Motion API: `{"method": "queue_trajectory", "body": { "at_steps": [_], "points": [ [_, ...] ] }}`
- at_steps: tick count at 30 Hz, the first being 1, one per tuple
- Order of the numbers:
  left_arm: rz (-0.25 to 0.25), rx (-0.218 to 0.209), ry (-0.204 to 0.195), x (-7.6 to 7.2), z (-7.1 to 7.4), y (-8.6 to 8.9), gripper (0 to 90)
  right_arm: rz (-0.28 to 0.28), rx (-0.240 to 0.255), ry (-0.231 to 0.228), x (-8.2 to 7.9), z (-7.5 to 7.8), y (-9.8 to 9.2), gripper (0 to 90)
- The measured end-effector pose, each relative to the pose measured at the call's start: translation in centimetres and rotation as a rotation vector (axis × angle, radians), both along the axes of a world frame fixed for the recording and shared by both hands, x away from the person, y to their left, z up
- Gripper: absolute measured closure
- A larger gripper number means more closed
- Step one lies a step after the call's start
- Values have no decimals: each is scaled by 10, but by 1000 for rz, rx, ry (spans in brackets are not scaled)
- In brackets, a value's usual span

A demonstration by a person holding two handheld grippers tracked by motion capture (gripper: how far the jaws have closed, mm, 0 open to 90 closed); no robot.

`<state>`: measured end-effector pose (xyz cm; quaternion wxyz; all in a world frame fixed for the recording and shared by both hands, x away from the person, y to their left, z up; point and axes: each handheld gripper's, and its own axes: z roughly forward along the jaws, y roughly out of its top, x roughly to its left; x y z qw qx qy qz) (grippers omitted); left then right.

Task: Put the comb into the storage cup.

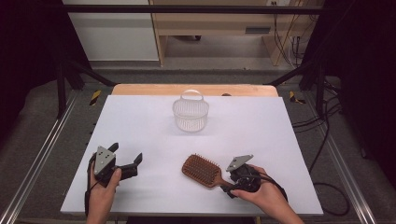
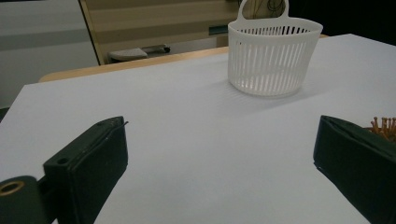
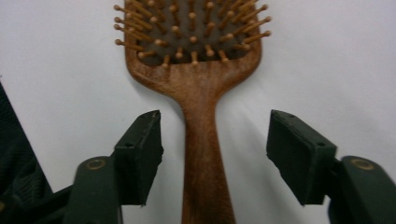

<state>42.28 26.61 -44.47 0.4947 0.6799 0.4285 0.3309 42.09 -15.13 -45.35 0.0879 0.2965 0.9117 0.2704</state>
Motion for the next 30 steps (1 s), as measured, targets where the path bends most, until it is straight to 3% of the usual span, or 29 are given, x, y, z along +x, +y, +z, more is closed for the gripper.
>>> {"method": "queue_trajectory", "body": {
  "at_steps": [10,21,30],
  "points": [
    [-5,4,-2,-1,0,-1,33,29,-40,39,2,-3,12,532],
    [-13,8,-6,-1,1,-3,33,37,-88,56,5,-3,20,645],
    [-12,13,-9,0,2,-5,33,38,-142,91,9,-1,26,671]
  ]
}}
